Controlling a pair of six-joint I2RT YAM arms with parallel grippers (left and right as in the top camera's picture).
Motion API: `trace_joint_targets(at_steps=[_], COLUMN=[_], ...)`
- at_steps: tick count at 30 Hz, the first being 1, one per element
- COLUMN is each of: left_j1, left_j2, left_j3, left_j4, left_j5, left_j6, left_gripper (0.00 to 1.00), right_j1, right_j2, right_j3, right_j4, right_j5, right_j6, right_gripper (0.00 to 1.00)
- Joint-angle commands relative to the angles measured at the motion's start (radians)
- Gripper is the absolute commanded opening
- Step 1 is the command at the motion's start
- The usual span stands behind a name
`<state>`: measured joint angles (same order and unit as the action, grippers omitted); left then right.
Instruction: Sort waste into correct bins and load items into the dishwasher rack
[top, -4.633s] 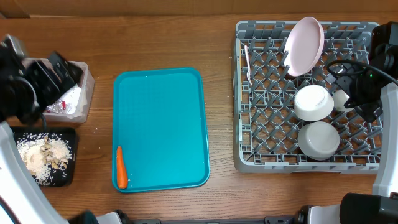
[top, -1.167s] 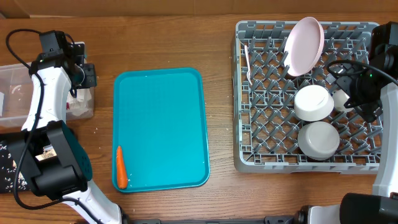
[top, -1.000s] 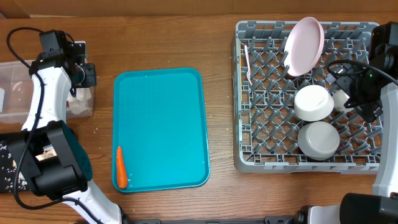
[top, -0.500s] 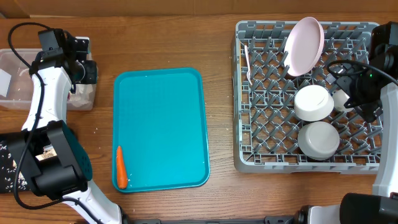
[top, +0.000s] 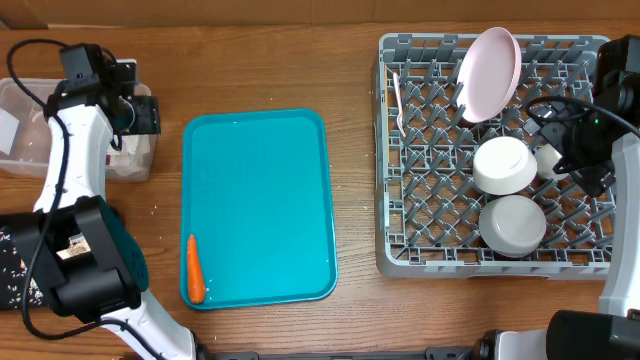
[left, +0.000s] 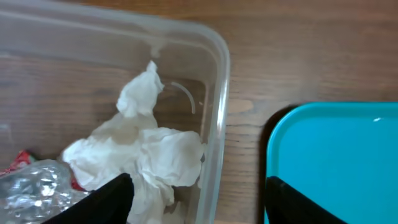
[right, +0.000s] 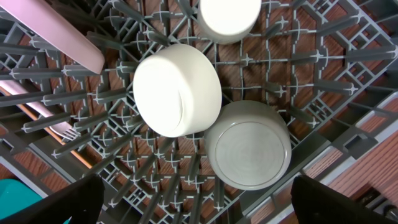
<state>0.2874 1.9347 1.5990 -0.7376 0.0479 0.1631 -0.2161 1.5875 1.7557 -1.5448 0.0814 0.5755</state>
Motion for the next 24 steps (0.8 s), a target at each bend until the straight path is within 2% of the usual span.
trace_joint_targets(at_steps=[1, 3, 4, 8, 12, 16, 19, 24], left_j1=[-0.007, -0.007, -0.007, -0.005, -0.005, -0.006, -0.005, 0.016], left_j2=[-0.116, -0.17, -0.204, -0.32, -0.401, -0.405, -0.405, -0.405], left_j3=[0.088, 0.119, 0.126, 0.126, 0.126, 0.112, 0.061, -0.066], left_j4=[-0.029, -0.078, -0.098, -0.208, -0.454, -0.673, -0.716, -0.676], left_j5=[-0.005, -0.005, -0.005, -0.007, -0.007, -0.008, -0.065, -0.238], left_j6=[-0.113, -0.176, -0.211, -0.291, -0.307, -0.347, -0.378, -0.472], left_gripper=[0.76, 0.86, 1.0, 1.0, 1.0, 1.0, 1.0, 1.0], right_j1=[-0.003, -0.003, -0.003, -0.003, -0.003, -0.003, -0.003, -0.003], right_j2=[-0.003, -0.003, -0.003, -0.003, -0.003, -0.003, -0.003, -0.003], right_j3=[-0.003, -0.003, -0.003, -0.003, -0.003, -0.003, -0.003, -0.003], right_j4=[0.004, 0.004, 0.004, 0.004, 0.004, 0.004, 0.004, 0.004], right_j5=[-0.002, -0.002, -0.002, -0.002, -0.002, -0.002, -0.002, -0.002], right_j6=[-0.002, -0.002, -0.002, -0.002, -0.002, -0.002, -0.002, -0.002], right_gripper=[1.0, 1.0, 1.0, 1.0, 1.0, 1.0, 1.0, 1.0])
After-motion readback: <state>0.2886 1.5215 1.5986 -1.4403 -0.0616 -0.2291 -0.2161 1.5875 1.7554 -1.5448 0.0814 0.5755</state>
